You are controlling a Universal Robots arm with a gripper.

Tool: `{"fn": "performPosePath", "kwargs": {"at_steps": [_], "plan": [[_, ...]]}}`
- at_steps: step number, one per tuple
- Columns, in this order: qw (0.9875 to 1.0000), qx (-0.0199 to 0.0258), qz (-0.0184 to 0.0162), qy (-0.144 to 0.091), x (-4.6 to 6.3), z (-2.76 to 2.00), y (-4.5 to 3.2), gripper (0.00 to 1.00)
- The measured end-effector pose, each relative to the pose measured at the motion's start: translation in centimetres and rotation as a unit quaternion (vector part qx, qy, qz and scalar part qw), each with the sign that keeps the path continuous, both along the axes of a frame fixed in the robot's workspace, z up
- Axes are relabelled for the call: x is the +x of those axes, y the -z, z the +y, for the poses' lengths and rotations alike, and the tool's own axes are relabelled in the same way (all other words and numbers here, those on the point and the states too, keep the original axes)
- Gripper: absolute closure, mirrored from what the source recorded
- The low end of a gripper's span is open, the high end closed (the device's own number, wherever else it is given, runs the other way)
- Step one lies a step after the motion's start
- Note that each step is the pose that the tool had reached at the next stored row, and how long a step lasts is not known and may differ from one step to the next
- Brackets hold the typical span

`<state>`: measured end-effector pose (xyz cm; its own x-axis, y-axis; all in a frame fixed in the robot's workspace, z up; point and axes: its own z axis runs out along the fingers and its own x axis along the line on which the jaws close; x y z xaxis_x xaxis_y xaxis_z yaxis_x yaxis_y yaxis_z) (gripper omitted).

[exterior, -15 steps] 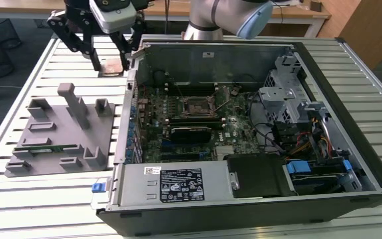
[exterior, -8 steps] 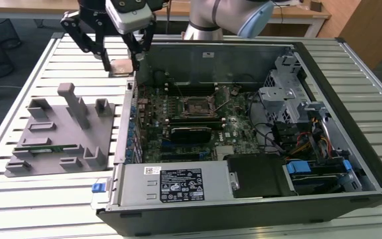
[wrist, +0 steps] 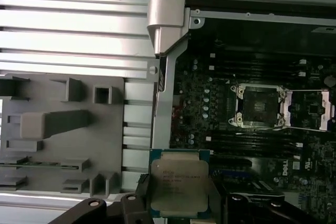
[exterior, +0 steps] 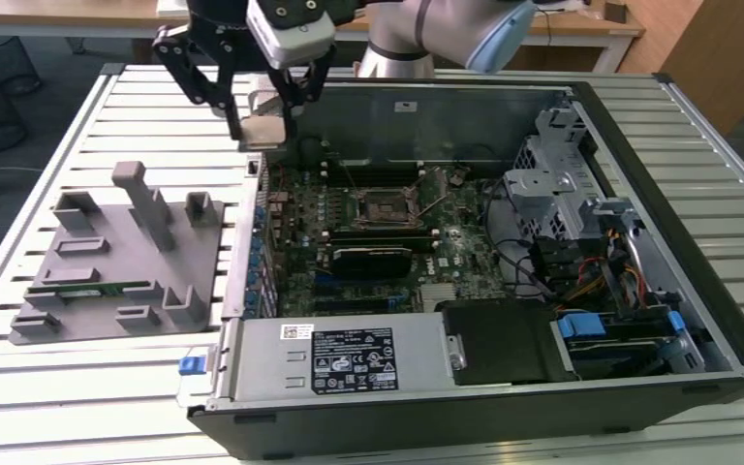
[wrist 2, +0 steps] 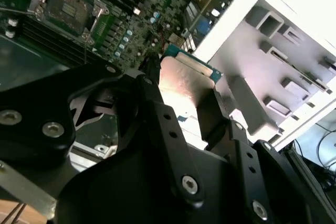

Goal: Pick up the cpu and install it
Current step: 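Pick up the cpu and move it towards the insertion slot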

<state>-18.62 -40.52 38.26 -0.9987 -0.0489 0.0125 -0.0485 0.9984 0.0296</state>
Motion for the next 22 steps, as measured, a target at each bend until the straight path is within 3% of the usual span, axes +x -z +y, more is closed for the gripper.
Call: {"fn": "performPosePath", "kwargs": {"at_steps": [8,12,17,22], "plan": [[1.0,0.0,0.0,0.0,2.5,0.2,0.27,0.47],[1.0,0.0,0.0,0.007,3.1,0.39,0.42,0.47],[1.0,0.0,0.0,0.009,3.5,1.03,0.61,0.47],[1.0,0.0001,0.0,0.009,4.7,1.35,0.82,0.47]]}}
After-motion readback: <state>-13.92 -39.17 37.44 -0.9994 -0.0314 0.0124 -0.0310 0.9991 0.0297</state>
